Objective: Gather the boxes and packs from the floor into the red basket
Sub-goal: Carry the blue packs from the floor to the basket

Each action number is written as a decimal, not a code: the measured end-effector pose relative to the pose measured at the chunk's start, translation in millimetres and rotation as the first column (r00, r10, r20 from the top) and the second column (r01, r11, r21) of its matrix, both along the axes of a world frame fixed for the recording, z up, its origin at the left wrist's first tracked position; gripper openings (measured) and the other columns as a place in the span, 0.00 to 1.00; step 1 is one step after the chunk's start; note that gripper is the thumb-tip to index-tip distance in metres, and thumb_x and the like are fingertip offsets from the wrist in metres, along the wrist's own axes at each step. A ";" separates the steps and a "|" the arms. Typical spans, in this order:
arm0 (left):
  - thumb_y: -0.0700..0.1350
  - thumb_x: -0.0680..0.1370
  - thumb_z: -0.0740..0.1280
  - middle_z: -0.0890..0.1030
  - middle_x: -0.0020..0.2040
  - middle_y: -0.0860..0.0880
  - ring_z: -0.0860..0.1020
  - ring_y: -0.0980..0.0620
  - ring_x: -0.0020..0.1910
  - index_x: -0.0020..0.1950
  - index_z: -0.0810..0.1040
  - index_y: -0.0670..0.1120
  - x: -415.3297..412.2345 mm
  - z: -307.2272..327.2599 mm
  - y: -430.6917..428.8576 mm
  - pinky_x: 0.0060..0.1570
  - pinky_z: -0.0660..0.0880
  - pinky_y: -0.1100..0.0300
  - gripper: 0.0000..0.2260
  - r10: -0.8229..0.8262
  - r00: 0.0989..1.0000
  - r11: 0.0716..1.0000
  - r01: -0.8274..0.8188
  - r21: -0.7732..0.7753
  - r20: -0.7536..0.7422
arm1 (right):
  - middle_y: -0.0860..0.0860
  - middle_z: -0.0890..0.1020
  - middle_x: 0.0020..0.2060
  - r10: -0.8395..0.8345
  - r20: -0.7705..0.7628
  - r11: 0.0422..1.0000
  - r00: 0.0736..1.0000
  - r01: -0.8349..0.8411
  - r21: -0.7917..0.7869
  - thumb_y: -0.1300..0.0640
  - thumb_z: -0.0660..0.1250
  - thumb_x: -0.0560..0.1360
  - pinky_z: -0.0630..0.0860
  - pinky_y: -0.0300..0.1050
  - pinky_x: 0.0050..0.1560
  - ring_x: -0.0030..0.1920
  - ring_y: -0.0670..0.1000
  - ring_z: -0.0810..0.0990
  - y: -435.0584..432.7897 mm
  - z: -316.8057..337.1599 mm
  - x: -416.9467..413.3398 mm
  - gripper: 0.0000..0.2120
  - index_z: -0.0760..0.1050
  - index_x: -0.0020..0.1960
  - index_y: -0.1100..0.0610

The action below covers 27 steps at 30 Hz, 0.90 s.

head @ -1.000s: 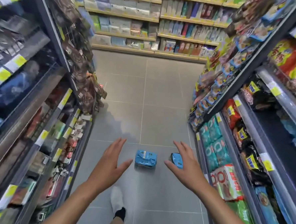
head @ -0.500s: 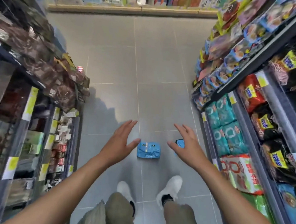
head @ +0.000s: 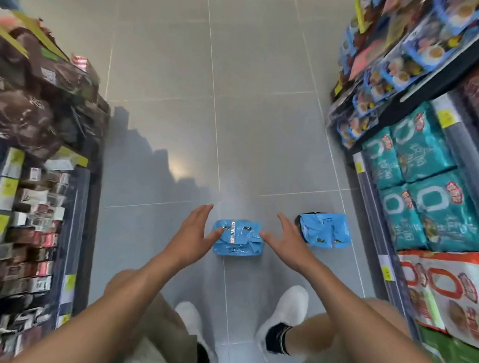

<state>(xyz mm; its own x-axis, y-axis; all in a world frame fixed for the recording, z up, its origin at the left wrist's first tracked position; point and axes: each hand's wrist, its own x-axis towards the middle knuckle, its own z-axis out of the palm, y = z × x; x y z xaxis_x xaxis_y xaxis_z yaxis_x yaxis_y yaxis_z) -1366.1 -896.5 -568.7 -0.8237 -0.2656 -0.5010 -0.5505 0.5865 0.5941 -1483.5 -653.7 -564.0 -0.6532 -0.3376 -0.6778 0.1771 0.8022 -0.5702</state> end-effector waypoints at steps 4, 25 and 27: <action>0.59 0.82 0.65 0.58 0.82 0.47 0.59 0.48 0.80 0.83 0.56 0.48 -11.2 -102.7 5.0 0.77 0.56 0.53 0.35 0.080 0.994 0.995 -0.085 0.057 0.078 | 0.52 0.54 0.84 -0.175 0.129 0.984 0.976 0.180 -0.022 0.36 0.64 0.81 0.55 0.57 0.80 0.83 0.54 0.54 -0.6 -100.3 -9.2 0.41 0.50 0.85 0.51; 0.65 0.82 0.50 0.84 0.61 0.41 0.83 0.39 0.60 0.66 0.82 0.48 -26.3 -359.3 23.4 0.65 0.76 0.39 0.30 0.528 0.590 0.206 -0.787 0.581 0.611 | 0.62 0.86 0.55 -0.553 0.636 0.679 0.539 0.734 -0.031 0.29 0.50 0.82 0.83 0.54 0.49 0.57 0.64 0.85 -30.8 -349.3 -15.4 0.38 0.81 0.66 0.58; 0.66 0.83 0.49 0.84 0.61 0.42 0.82 0.39 0.61 0.67 0.81 0.48 -27.3 -348.0 24.6 0.66 0.75 0.39 0.31 0.540 0.585 0.209 -0.789 0.577 0.604 | 0.61 0.87 0.53 -0.551 0.642 0.671 0.534 0.740 -0.039 0.29 0.49 0.82 0.83 0.54 0.49 0.52 0.62 0.86 -30.6 -336.1 -14.7 0.37 0.82 0.63 0.57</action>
<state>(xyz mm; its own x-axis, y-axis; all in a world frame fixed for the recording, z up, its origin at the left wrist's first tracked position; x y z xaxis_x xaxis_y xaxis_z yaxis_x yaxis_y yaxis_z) -1393.4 -871.9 -916.7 -0.3653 -0.0924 -0.9263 -0.6752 -0.6588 0.3320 -1498.2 -684.3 -900.1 -0.3212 -0.2032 -0.9250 0.9215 0.1581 -0.3547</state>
